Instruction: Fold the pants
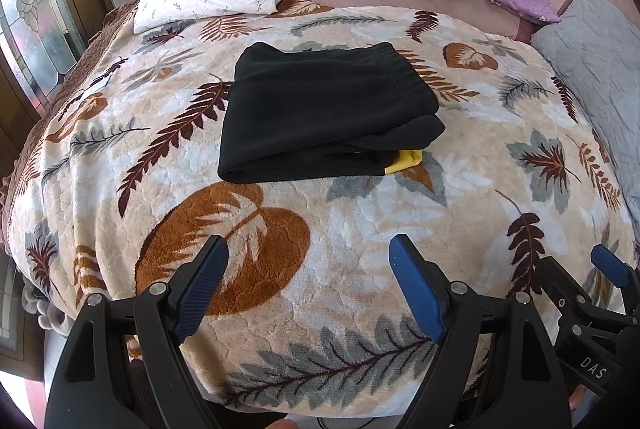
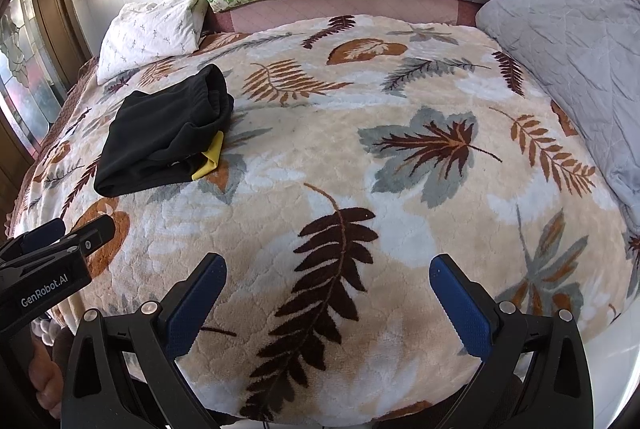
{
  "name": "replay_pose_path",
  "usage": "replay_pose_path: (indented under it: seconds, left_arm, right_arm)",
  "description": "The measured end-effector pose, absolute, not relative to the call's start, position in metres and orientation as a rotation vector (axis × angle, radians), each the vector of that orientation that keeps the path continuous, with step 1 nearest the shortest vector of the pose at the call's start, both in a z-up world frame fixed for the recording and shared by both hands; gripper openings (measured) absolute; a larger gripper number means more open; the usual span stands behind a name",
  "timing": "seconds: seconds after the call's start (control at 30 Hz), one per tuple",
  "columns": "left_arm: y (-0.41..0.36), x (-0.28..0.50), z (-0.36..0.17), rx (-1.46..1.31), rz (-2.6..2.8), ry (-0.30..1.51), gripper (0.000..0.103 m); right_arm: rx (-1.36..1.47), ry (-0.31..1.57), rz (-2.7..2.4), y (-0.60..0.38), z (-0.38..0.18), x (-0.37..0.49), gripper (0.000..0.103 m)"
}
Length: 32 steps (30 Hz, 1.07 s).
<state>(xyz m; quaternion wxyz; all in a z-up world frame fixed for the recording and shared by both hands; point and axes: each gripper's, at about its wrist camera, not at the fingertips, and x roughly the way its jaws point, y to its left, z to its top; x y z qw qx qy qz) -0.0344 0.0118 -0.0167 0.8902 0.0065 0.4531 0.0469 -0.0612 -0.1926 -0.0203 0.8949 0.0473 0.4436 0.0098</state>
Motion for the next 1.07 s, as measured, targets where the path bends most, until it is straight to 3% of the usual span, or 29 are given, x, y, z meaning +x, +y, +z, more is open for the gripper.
replay_pose_path:
  seconds: [1.07]
  left_arm:
    - [0.022, -0.030, -0.023, -0.022, 0.100, 0.952, 0.083]
  right_arm:
    - [0.081, 0.926, 0.022, -0.193, -0.020, -0.057, 0.102]
